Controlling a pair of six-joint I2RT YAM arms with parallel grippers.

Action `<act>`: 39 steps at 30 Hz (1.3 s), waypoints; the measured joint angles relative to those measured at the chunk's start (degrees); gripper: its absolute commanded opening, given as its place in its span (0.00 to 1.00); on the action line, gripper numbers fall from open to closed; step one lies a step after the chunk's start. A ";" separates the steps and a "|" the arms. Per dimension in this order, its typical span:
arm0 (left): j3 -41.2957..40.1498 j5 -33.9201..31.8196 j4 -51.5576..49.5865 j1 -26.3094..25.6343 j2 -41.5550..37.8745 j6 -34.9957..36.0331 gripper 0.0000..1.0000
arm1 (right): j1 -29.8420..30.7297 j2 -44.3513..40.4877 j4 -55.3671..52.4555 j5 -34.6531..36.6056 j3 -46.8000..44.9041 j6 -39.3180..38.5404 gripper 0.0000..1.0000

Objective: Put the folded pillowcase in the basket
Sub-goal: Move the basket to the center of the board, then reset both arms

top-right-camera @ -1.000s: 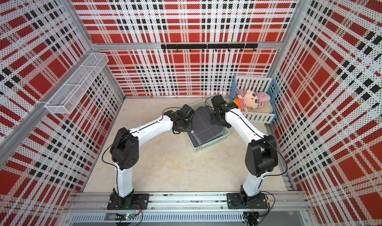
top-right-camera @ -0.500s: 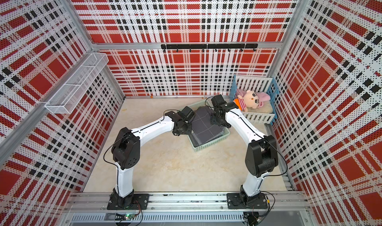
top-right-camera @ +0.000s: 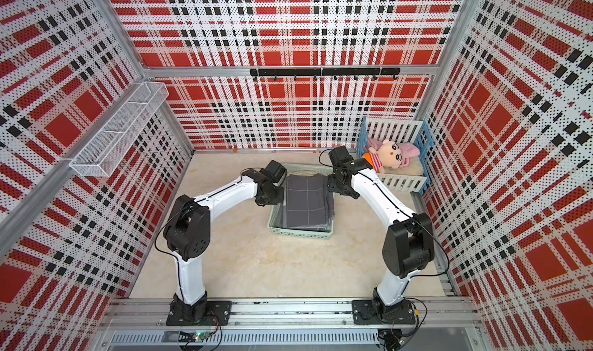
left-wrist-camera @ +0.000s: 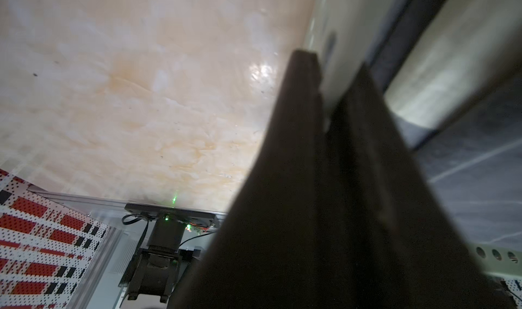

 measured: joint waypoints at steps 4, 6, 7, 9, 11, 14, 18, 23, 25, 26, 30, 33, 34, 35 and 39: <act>-0.07 -1.77 -0.17 2.32 0.00 -0.02 0.00 | -0.20 0.00 -0.02 0.09 1.11 -0.76 0.78; -0.13 -2.43 -0.11 2.99 0.00 -0.09 0.00 | -0.44 0.00 0.00 0.15 1.36 -1.07 0.78; -0.13 -2.67 0.00 3.28 0.07 -0.04 0.00 | -0.63 0.00 -0.02 0.22 1.40 -1.27 0.79; -0.09 -3.08 0.17 3.50 0.17 0.09 0.00 | -0.90 0.00 -0.02 0.33 1.44 -1.62 0.79; 0.15 -3.56 0.15 3.50 0.39 0.52 0.00 | -1.07 0.00 -0.02 0.46 1.44 -1.81 0.79; 0.39 -4.09 0.26 3.65 0.55 1.40 0.18 | -1.16 0.00 0.00 0.87 1.44 -1.97 0.79; -0.37 -7.43 0.94 4.07 0.07 3.13 0.53 | -1.16 -0.72 0.46 4.00 1.44 -1.97 0.82; -4.26 -14.53 2.14 4.46 -7.04 6.49 0.99 | -1.16 -4.26 1.38 13.38 1.44 -2.36 1.00; -4.26 -18.69 3.41 4.90 -11.04 7.41 0.99 | -1.16 -5.49 2.03 17.14 1.44 -4.15 1.00; -4.07 -20.35 4.13 5.33 -12.59 7.61 0.99 | -1.16 -5.68 2.38 18.27 1.46 -5.11 1.00; -5.22 -23.80 11.41 11.06 -18.29 7.28 0.99 | -1.14 -5.75 4.33 21.70 1.05 -8.55 1.00; -14.01 -15.02 22.60 22.49 -22.67 6.49 0.99 | -1.36 -6.47 8.28 21.88 -1.44 -10.23 1.00; -18.36 -10.60 27.15 27.87 -23.47 5.42 0.99 | -1.73 -6.95 9.60 20.94 -2.73 -10.29 1.00; -21.94 -7.32 30.77 31.82 -23.71 4.55 0.99 | -2.29 -7.43 10.67 19.85 -3.85 -10.25 1.00; -38.88 -2.78 43.67 41.59 -24.02 3.91 0.99 | -6.36 -9.62 14.78 14.69 -8.07 -9.31 1.00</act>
